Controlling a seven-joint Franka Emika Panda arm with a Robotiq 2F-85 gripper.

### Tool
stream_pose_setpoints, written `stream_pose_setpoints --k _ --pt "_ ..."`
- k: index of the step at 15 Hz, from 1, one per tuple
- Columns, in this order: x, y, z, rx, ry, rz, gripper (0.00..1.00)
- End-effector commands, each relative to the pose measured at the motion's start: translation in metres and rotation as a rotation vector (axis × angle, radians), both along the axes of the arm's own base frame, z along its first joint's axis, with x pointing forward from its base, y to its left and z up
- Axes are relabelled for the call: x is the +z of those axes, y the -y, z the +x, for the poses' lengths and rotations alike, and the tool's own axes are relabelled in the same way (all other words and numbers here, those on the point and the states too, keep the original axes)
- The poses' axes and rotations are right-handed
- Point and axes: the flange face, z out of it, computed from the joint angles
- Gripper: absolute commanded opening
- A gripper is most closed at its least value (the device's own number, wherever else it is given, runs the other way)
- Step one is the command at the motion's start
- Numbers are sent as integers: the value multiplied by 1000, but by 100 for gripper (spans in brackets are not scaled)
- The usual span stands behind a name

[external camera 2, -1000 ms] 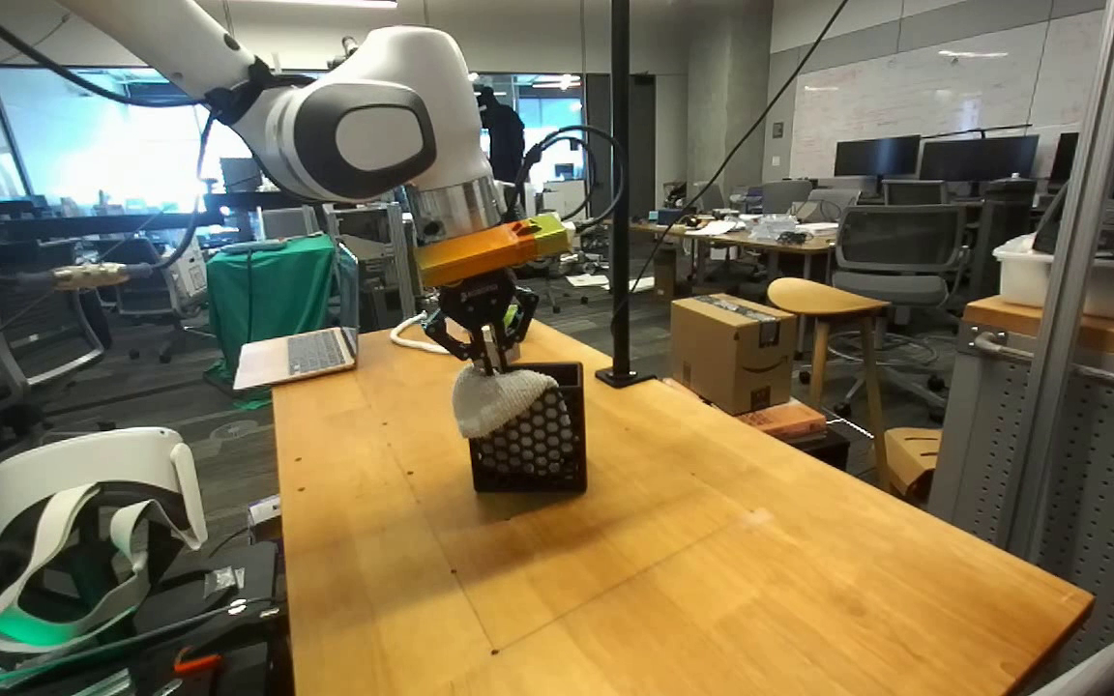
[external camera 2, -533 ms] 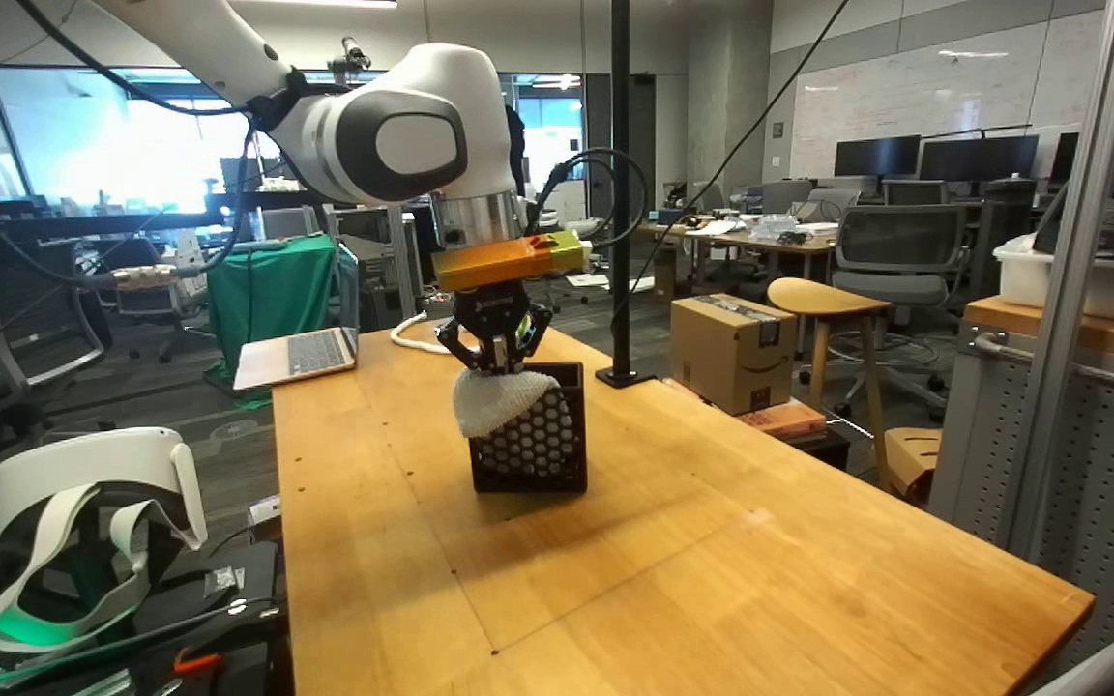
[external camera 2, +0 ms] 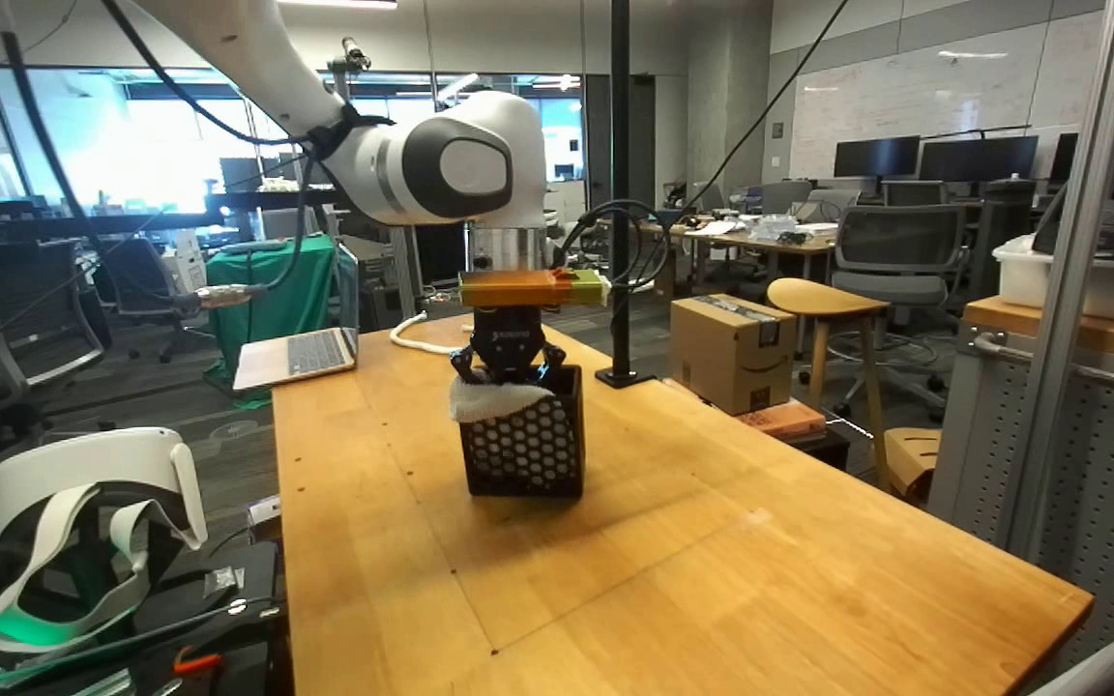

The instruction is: Put the towel in the box

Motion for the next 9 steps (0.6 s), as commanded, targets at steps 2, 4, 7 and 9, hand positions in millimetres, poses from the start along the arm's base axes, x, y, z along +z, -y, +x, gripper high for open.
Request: stream_pose_setpoints --k 2,4,7,9 --pt "-47 -18 26 2 -137 -46 16" --pt "-46 -26 32 11 -159 -61 16" --pt "-28 -39 34 31 -150 -98 16" --pt "-15 -47 31 48 -129 -121 16"
